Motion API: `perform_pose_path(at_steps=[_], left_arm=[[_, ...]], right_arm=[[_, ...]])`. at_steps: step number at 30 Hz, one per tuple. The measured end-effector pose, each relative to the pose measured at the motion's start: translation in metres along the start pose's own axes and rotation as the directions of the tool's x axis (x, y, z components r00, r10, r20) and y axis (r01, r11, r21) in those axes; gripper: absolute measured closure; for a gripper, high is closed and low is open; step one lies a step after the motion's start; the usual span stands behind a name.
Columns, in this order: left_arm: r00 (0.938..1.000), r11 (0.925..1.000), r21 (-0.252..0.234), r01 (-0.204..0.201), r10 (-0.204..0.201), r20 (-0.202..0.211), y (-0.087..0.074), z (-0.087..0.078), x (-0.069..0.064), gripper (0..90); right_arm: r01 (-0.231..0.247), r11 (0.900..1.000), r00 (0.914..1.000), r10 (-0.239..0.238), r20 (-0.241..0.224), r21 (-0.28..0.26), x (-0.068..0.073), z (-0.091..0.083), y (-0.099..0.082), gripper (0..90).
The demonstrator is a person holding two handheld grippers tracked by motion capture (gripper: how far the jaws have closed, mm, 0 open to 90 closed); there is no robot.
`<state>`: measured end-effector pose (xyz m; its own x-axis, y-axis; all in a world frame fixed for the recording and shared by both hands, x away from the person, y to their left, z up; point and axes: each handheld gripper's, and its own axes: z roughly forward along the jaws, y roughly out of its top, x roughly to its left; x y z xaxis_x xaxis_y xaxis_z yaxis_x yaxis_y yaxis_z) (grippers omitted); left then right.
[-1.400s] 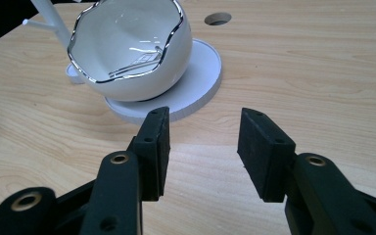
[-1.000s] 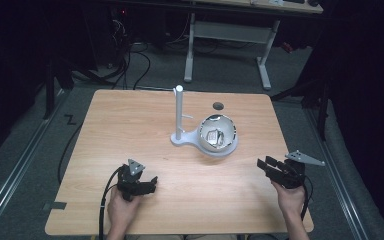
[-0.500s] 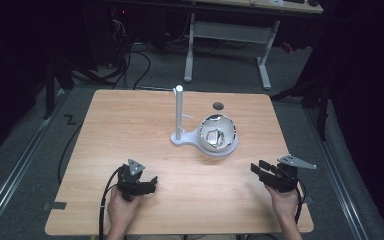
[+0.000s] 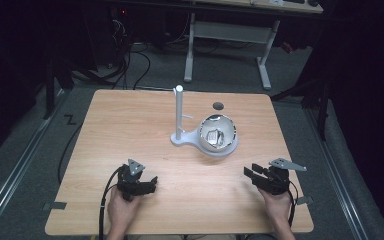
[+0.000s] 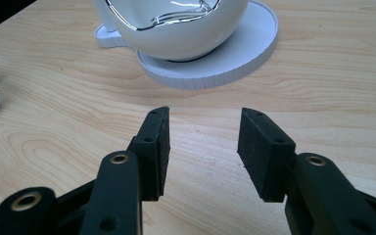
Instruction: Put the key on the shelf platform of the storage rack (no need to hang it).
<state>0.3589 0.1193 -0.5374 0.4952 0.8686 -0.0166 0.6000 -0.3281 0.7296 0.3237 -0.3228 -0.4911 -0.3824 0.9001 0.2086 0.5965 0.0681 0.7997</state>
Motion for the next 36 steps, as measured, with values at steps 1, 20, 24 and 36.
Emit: perform_pose_path(at_steps=[1, 20, 24, 36], left_arm=[[1.0000, 1.0000, 0.000, 0.000, 0.000, 0.000, 0.000, 0.000, 0.000, 16.0], [1.0000, 1.0000, 0.000, 0.000, 0.000, 0.000, 0.000, 0.000, 0.000, 16.0], [1.0000, 1.0000, 0.000, 0.000, 0.000, 0.000, 0.000, 0.000, 0.000, 16.0], [1.0000, 1.0000, 0.000, 0.000, 0.000, 0.000, 0.000, 0.000, 0.000, 16.0]], right_arm=[[0.000, 1.0000, 1.0000, 0.000, -0.001, 0.002, 0.000, 0.001, -0.001, 56.0], [0.053, 0.9971, 0.9985, -0.054, 0.009, 0.054, 0.014, 0.020, -0.014, 55.9], [0.066, 0.9954, 0.9976, -0.067, 0.015, 0.069, 0.017, 0.024, -0.016, 55.8], [0.110, 0.9885, 0.9930, -0.114, 0.033, 0.104, 0.024, 0.034, -0.021, 55.2]])
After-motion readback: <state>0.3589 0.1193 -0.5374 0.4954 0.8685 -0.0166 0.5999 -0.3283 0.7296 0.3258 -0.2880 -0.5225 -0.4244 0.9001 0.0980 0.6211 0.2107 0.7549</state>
